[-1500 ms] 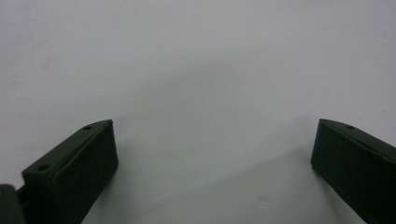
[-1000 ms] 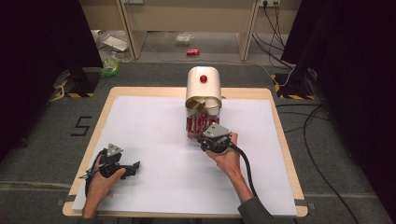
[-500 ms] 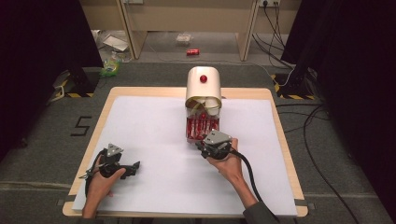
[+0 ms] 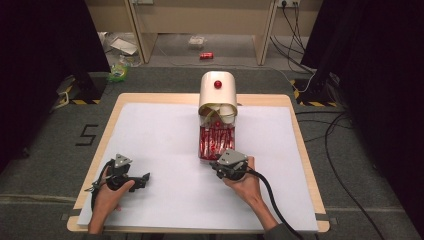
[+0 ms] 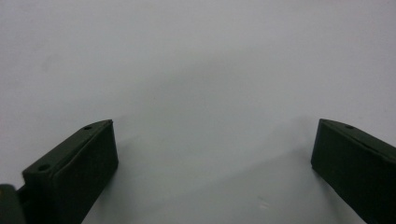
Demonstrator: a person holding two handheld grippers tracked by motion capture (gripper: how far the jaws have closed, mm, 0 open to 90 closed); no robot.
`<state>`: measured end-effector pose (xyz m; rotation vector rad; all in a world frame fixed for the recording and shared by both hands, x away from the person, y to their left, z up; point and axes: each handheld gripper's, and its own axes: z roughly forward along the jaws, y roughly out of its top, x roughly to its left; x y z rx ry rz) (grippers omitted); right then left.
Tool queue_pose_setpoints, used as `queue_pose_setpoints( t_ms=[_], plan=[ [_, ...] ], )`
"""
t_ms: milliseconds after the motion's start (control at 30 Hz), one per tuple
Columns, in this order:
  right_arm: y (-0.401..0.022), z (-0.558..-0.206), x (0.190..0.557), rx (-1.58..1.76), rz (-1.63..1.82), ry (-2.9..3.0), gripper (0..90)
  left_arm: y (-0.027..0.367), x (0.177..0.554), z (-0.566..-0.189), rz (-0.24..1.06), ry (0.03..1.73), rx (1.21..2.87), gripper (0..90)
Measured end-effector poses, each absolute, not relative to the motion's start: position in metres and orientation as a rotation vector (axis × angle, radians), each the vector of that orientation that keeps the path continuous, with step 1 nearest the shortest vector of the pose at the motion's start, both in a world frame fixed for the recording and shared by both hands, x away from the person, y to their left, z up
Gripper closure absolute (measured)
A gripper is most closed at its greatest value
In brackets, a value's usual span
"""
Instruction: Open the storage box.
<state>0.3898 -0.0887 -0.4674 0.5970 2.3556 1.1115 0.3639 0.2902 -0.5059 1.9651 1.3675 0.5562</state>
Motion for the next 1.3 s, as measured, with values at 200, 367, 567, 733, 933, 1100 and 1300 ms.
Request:
queue_pose_setpoints(
  t_ms=[200,367,567,733,933,1100,1300],
  plan=[
    [-0.090,-0.468,0.383,0.572,1.109,2.352,61.0,0.290,0.364,-0.506,0.556,1.368,1.963,0.0],
    [-0.090,-0.468,0.378,0.556,1.113,2.352,60.6,0.290,0.364,-0.506,0.557,1.367,1.966,0.0],
    [-0.091,-0.470,0.373,0.534,1.121,2.343,58.6,0.290,0.364,-0.506,0.557,1.367,1.965,0.0],
    [-0.092,-0.471,0.370,0.527,1.144,2.337,56.8,0.290,0.364,-0.506,0.557,1.368,1.966,0.0],
    [-0.093,-0.475,0.369,0.541,1.193,2.311,53.2,0.290,0.364,-0.506,0.558,1.368,1.965,0.0],
    [-0.091,-0.474,0.370,0.577,1.216,2.310,50.7,0.290,0.364,-0.506,0.558,1.368,1.966,0.0],
    [-0.087,-0.473,0.370,0.570,1.194,2.331,45.9,0.290,0.364,-0.506,0.557,1.368,1.966,0.0]
  ],
)
